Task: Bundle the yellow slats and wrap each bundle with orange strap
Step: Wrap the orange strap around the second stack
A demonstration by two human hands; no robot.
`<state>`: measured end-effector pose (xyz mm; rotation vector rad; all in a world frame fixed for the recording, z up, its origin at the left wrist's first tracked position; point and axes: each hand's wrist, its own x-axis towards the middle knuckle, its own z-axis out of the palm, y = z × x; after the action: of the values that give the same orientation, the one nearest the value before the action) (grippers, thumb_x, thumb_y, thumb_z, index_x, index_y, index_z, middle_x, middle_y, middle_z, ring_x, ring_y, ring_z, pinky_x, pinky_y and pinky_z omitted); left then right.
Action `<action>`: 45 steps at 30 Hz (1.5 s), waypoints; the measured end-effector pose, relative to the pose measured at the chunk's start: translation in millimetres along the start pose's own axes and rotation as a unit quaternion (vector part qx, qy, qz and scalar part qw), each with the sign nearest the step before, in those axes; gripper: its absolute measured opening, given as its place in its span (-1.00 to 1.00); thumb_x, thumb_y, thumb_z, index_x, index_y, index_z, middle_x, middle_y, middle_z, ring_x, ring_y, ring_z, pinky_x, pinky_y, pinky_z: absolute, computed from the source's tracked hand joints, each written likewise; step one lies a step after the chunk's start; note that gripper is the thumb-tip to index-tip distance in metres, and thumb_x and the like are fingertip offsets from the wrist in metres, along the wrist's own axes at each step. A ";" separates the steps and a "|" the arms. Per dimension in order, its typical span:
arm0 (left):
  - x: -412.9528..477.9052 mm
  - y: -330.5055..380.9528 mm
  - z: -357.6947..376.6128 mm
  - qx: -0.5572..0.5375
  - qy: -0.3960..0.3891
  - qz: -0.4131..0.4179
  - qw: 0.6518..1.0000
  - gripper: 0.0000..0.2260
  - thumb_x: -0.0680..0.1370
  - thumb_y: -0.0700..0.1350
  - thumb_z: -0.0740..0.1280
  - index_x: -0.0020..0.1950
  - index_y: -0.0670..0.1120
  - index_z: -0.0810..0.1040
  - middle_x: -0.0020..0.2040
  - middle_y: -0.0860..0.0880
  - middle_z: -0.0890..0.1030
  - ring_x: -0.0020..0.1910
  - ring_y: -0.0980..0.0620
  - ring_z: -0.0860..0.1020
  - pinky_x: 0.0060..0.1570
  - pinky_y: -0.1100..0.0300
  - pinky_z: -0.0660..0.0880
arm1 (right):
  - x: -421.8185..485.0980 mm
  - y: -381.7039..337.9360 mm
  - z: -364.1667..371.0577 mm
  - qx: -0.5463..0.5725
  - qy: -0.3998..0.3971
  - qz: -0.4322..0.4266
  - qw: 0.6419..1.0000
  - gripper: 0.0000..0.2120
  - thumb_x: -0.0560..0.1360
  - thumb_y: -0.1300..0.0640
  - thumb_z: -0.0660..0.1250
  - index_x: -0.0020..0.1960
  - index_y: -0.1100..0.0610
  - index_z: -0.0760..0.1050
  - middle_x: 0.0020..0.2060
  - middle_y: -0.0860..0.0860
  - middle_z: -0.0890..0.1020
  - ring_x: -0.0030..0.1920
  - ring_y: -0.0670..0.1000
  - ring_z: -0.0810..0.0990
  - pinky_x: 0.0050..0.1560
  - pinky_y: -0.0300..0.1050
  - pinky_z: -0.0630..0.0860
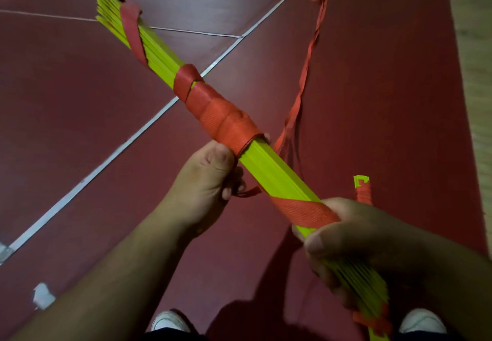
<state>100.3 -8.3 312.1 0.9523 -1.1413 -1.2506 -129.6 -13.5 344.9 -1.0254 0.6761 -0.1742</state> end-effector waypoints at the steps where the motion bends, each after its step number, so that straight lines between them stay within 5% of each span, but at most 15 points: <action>1: -0.1 0.1 1.5 -0.006 0.017 0.003 1.000 -0.02 0.37 0.40 0.39 0.33 -0.46 0.34 -0.45 0.11 0.43 -0.39 -0.19 0.09 -0.23 0.09 0.29 | -0.1 -0.7 -3.6 -0.007 -0.008 0.009 1.000 -0.70 0.14 0.09 0.49 -0.20 0.19 0.55 -0.43 0.22 0.55 -0.56 0.09 0.52 -0.53 -0.16 0.49; 3: -1.0 -0.8 2.5 0.020 0.080 0.019 0.996 -0.04 0.32 0.42 0.42 0.19 -0.46 0.40 -0.43 -0.02 0.37 -0.45 -0.07 0.21 -0.27 0.11 0.31 | 6.3 -0.6 -8.1 -0.071 0.015 0.012 0.997 -0.57 0.15 0.01 0.50 -0.08 0.22 0.55 -0.37 0.20 0.60 -0.45 0.07 0.58 -0.42 -0.13 0.53; 6: -2.0 1.8 12.7 0.096 0.157 0.036 0.982 -0.46 0.34 0.32 0.41 -0.12 -0.17 0.60 -0.41 -0.07 0.52 -0.46 0.14 0.40 -0.39 0.27 0.37 | 20.8 6.3 -8.6 -0.232 0.136 -0.059 0.961 -0.55 0.18 -0.09 0.55 -0.03 0.09 0.55 -0.29 0.05 0.64 -0.31 -0.05 0.58 -0.21 -0.07 0.50; 8: -2.8 3.2 25.2 0.099 0.209 0.026 0.973 -0.53 0.36 0.17 0.45 -0.10 -0.24 0.55 -0.31 -0.34 0.50 -0.39 0.04 0.41 -0.47 0.37 0.40 | 26.9 14.1 -5.1 -0.366 0.248 -0.074 0.894 -0.48 0.18 -0.15 0.60 0.05 -0.11 0.48 -0.24 -0.16 0.62 -0.23 -0.18 0.57 -0.15 -0.22 0.47; 11: -5.1 -0.7 40.6 0.098 0.253 0.020 0.962 -0.46 0.37 0.11 0.40 0.00 -0.39 0.51 -0.17 -0.24 0.49 -0.31 -0.02 0.35 -0.50 0.36 0.41 | 34.0 21.5 -1.7 -0.474 0.377 -0.106 0.789 -0.46 0.22 -0.19 0.58 0.12 -0.13 0.46 -0.16 -0.13 0.63 -0.09 -0.08 0.61 -0.11 -0.20 0.47; 15: -3.7 3.3 33.9 0.135 0.224 0.040 0.964 -0.60 0.44 0.07 0.41 0.02 -0.27 0.53 -0.26 -0.14 0.53 -0.41 0.12 0.45 -0.46 0.36 0.42 | 36.3 18.4 -13.2 -0.421 0.359 -0.157 0.818 -0.73 0.23 -0.11 0.55 -0.19 -0.08 0.53 -0.41 -0.12 0.58 -0.28 -0.14 0.56 -0.35 -0.40 0.37; 18: -1.1 3.0 15.5 0.158 0.173 0.052 0.971 -0.67 0.49 0.11 0.46 0.00 -0.13 0.50 -0.31 0.10 0.59 -0.42 0.20 0.48 -0.43 0.33 0.39 | 29.0 9.8 -3.6 -0.298 0.296 -0.128 0.898 -0.77 0.29 0.06 0.59 -0.22 0.06 0.54 -0.48 -0.02 0.57 -0.48 -0.04 0.58 -0.46 -0.23 0.44; 23: 2.8 8.9 -0.1 0.104 0.037 0.015 0.994 -0.25 0.36 0.37 0.44 0.13 -0.29 0.49 -0.33 0.02 0.51 -0.45 0.01 0.40 -0.36 -0.19 0.35 | 21.7 10.0 4.7 -0.147 0.144 -0.101 0.973 -0.77 0.28 0.15 0.51 -0.12 0.16 0.54 -0.47 0.12 0.55 -0.48 0.08 0.54 -0.41 -0.09 0.46; 26: -1.0 12.4 -9.1 0.062 -0.059 0.008 0.996 -0.56 0.42 0.27 0.45 0.03 -0.07 0.56 -0.39 0.09 0.49 -0.48 0.17 0.35 -0.31 0.08 0.33 | 16.4 10.7 -1.1 0.011 0.021 -0.046 0.999 -0.68 0.21 0.19 0.48 -0.05 0.18 0.54 -0.41 0.14 0.52 -0.48 0.08 0.51 -0.43 -0.11 0.51; 29: -4.2 10.6 -8.8 0.022 -0.083 -0.011 0.996 -0.68 0.40 0.23 0.49 -0.05 0.03 0.58 -0.43 0.06 0.46 -0.47 0.15 0.33 -0.30 0.14 0.27 | 12.0 11.2 -6.6 0.088 -0.085 0.006 0.992 -0.59 0.23 0.18 0.44 0.04 0.21 0.47 -0.39 0.13 0.49 -0.49 0.07 0.50 -0.42 -0.11 0.53; 31: -4.5 5.6 -7.8 0.026 -0.066 -0.009 0.997 -0.72 0.39 0.23 0.50 -0.13 0.07 0.60 -0.43 0.02 0.53 -0.42 0.08 0.34 -0.29 0.11 0.26 | 13.0 8.8 -10.1 0.047 -0.085 0.024 0.995 -0.58 0.23 0.15 0.45 0.05 0.22 0.48 -0.37 0.16 0.53 -0.47 0.10 0.54 -0.39 -0.09 0.55; 35: -6.6 1.8 -5.4 0.067 0.005 0.002 0.998 -0.66 0.38 0.21 0.52 -0.12 0.02 0.52 -0.42 0.04 0.56 -0.45 0.17 0.41 -0.36 0.24 0.35 | 23.0 3.8 -17.1 -0.230 0.090 -0.018 0.969 -0.59 0.19 -0.08 0.46 -0.01 0.07 0.58 -0.21 0.18 0.69 -0.26 0.11 0.63 -0.24 0.08 0.57; 38: -6.2 0.6 9.0 0.111 0.085 0.015 0.990 -0.74 0.46 -0.04 0.52 -0.07 -0.08 0.47 -0.38 0.14 0.58 -0.44 0.24 0.48 -0.38 0.38 0.41 | 31.6 11.0 -14.8 -0.438 0.281 -0.088 0.849 -0.49 0.28 -0.16 0.50 0.18 -0.05 0.50 -0.17 -0.06 0.62 -0.17 -0.06 0.56 -0.15 -0.19 0.46; 41: -5.5 -2.4 28.0 0.100 0.121 0.016 0.987 -0.78 0.42 -0.07 0.41 -0.05 -0.14 0.47 -0.39 0.16 0.57 -0.43 0.26 0.49 -0.39 0.39 0.42 | 39.7 18.1 -6.3 -0.551 0.366 -0.061 0.748 -0.36 0.30 -0.26 0.49 0.28 -0.08 0.36 -0.01 -0.02 0.62 0.05 0.06 0.60 -0.10 -0.14 0.38; 45: -4.5 0.0 20.0 0.127 0.095 0.017 0.987 -0.71 0.43 -0.05 0.48 0.01 -0.16 0.49 -0.36 0.17 0.56 -0.41 0.27 0.50 -0.39 0.41 0.41 | 43.7 21.4 -9.5 -0.493 0.361 -0.087 0.787 -0.76 0.33 0.00 0.43 -0.10 0.03 0.42 -0.33 0.00 0.58 -0.25 0.08 0.57 -0.38 -0.20 0.35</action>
<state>80.8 -2.7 315.6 1.2094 -1.1782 -0.9783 -104.5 -28.3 304.7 -2.0818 1.4510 -0.4093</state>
